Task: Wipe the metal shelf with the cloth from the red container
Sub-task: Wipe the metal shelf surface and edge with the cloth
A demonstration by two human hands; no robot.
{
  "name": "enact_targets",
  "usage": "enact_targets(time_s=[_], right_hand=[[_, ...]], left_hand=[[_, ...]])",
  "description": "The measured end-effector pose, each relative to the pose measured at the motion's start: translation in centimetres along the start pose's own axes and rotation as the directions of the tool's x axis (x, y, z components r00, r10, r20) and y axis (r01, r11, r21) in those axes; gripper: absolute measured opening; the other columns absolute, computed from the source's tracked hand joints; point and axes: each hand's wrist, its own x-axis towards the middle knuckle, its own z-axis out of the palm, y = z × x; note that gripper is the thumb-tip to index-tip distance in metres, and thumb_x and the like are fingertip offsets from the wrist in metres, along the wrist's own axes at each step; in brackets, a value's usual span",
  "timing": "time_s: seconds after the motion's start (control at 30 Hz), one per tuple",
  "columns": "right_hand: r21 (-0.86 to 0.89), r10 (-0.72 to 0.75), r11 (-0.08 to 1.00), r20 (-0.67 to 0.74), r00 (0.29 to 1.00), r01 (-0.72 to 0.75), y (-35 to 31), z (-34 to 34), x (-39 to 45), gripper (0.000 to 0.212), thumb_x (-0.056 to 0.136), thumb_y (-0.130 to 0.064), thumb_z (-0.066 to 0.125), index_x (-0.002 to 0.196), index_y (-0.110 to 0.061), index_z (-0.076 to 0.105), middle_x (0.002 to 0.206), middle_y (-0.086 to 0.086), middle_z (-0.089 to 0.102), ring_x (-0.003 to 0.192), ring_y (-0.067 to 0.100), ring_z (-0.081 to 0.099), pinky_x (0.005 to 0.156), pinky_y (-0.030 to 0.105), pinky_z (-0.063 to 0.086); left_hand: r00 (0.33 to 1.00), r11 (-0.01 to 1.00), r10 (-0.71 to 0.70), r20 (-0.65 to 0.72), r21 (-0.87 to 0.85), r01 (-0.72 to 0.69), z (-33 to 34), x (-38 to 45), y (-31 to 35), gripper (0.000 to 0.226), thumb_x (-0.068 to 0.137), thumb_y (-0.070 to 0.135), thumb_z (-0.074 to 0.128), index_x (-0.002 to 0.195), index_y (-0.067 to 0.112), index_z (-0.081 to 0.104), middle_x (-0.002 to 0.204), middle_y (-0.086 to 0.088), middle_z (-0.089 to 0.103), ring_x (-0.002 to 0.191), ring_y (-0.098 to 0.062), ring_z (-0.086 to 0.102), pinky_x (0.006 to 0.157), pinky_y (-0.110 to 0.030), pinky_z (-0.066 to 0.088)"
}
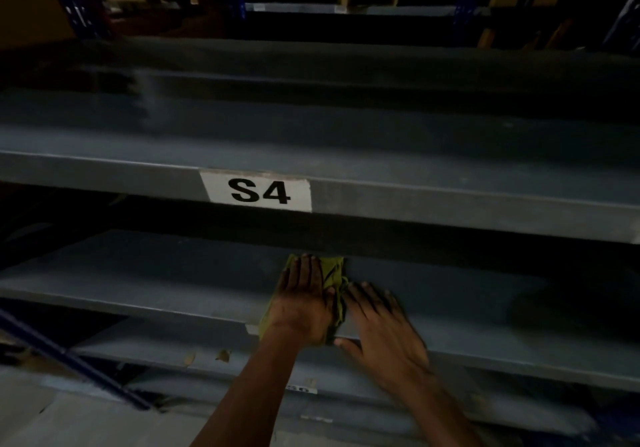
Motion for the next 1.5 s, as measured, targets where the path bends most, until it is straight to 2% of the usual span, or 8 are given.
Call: enact_targets(time_s=[0.13,0.3,0.43,0.53,0.73,0.9,1.23,1.5], right_hand=[[-0.004,-0.002,1.0,0.012,1.0,0.002,0.0,0.0,-0.1,0.078,0.084,-0.068,0.033,0.148,-0.023,0.031,0.155,-0.002,0.034,0.144,0.02,0.025,0.117,0.047,0.022],[0.003,-0.017,1.0,-0.006,1.0,0.017,0.1,0.2,-0.1,0.074,0.083,-0.063,0.036,0.145,-0.022,0.038,0.152,-0.001,0.039,0.143,0.019,0.028,0.115,0.043,0.016],[0.013,-0.018,1.0,-0.016,1.0,0.019,0.2,0.3,-0.2,0.076,0.085,-0.068,0.032,0.146,-0.021,0.036,0.153,0.0,0.036,0.144,0.02,0.027,0.116,0.043,0.016],[0.029,0.0,1.0,-0.011,1.0,0.0,0.2,0.4,-0.1,0.079,0.086,-0.072,0.033,0.147,-0.022,0.032,0.154,0.0,0.036,0.144,0.02,0.026,0.117,0.046,0.022],[0.025,0.006,1.0,-0.003,1.0,-0.006,0.0,0.5,-0.1,0.079,0.087,-0.072,0.032,0.149,-0.024,0.024,0.156,-0.002,0.031,0.145,0.019,0.024,0.117,0.044,0.015],[0.03,0.014,0.999,0.014,1.0,-0.014,0.1,0.5,-0.2,0.083,0.086,-0.072,0.027,0.152,-0.023,0.016,0.159,-0.003,0.022,0.147,0.019,0.015,0.12,0.046,0.014],[0.07,0.004,0.998,-0.023,1.0,-0.002,0.0,0.1,-0.2,0.08,0.08,-0.065,0.036,0.147,-0.022,0.032,0.154,-0.001,0.035,0.145,0.017,0.022,0.119,0.044,0.019],[0.094,0.049,0.994,-0.007,0.999,-0.048,1.2,0.5,-1.0,0.086,0.084,-0.074,0.03,0.153,-0.024,0.015,0.16,-0.002,0.019,0.147,0.014,0.014,0.12,0.04,0.013]], left_hand=[[0.999,0.999,0.037,0.024,-0.002,-0.037,0.2,-0.7,0.3,0.079,0.086,0.049,-0.005,0.149,0.003,0.004,0.158,-0.018,0.007,0.146,-0.031,0.003,0.119,-0.043,0.004],[0.996,0.992,0.088,-0.025,-0.085,-0.09,0.1,-2.0,-0.1,0.073,0.095,0.048,0.01,0.145,-0.001,0.028,0.15,-0.022,0.033,0.141,-0.035,0.026,0.116,-0.047,0.017],[0.994,0.991,0.105,-0.024,-0.077,-0.107,-0.5,-2.1,-0.7,0.077,0.09,0.051,0.004,0.15,0.005,0.015,0.157,-0.016,0.018,0.146,-0.029,0.011,0.117,-0.039,0.003],[0.995,0.994,0.086,-0.044,-0.061,-0.089,-0.5,-1.5,-1.1,0.078,0.089,0.052,0.002,0.15,0.004,0.015,0.157,-0.017,0.018,0.146,-0.029,0.011,0.117,-0.039,0.004],[0.999,0.999,0.022,-0.037,-0.043,-0.023,0.6,0.0,-1.4,0.078,0.089,0.052,0.002,0.149,0.004,0.014,0.157,-0.018,0.015,0.146,-0.03,0.01,0.119,-0.041,0.005],[0.999,0.999,-0.022,0.047,-0.033,0.024,0.5,0.6,-0.5,0.086,0.079,0.055,-0.013,0.15,0.006,-0.004,0.159,-0.015,-0.003,0.146,-0.028,-0.006,0.119,-0.041,-0.003],[0.997,0.999,0.014,0.08,-0.042,-0.011,-0.2,-1.0,1.4,0.089,0.075,0.053,-0.015,0.149,0.003,-0.006,0.159,-0.017,-0.002,0.146,-0.029,-0.006,0.119,-0.041,-0.004],[1.0,0.999,-0.009,0.028,-0.046,0.01,-0.5,-3.0,0.7,0.08,0.086,0.053,-0.004,0.15,0.004,0.002,0.158,-0.017,0.007,0.146,-0.03,0.003,0.119,-0.042,0.004]])
